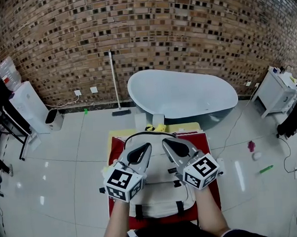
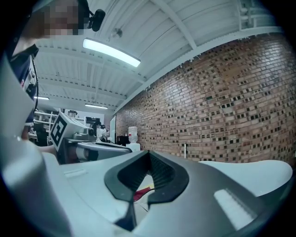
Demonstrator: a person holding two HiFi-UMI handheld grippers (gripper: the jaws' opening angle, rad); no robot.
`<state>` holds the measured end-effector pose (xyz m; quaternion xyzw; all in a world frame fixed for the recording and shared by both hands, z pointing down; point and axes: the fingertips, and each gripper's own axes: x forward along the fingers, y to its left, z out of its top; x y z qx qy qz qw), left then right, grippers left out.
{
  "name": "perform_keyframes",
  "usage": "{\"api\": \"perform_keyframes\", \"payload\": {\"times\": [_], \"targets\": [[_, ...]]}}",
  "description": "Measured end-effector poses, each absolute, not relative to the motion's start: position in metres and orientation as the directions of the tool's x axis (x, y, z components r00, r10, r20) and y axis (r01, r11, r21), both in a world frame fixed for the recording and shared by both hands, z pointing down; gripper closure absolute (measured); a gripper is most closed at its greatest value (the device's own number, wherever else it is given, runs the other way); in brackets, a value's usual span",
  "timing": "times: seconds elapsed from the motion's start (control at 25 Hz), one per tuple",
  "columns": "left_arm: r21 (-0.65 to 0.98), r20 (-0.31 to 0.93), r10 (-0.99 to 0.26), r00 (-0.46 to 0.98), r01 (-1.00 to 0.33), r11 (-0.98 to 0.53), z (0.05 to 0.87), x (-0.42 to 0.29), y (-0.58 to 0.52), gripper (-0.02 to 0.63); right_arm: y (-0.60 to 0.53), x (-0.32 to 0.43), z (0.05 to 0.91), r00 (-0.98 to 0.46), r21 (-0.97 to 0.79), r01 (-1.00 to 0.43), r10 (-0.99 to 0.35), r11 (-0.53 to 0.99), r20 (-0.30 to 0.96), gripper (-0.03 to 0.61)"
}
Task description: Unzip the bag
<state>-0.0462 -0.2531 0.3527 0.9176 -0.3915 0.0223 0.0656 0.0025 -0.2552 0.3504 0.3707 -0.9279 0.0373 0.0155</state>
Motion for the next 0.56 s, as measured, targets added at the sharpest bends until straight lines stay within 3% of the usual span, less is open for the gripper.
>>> {"api": "perform_keyframes", "payload": {"times": [0.56], "targets": [[0.095,0.098,-0.709,0.698,-0.716,-0.692,0.3516,-0.0440,-0.2450,0.612,-0.2477,0.0028,0.3472,-0.723,-0.059,-0.691,-0.689,0.721,0.050,0.572]]}}
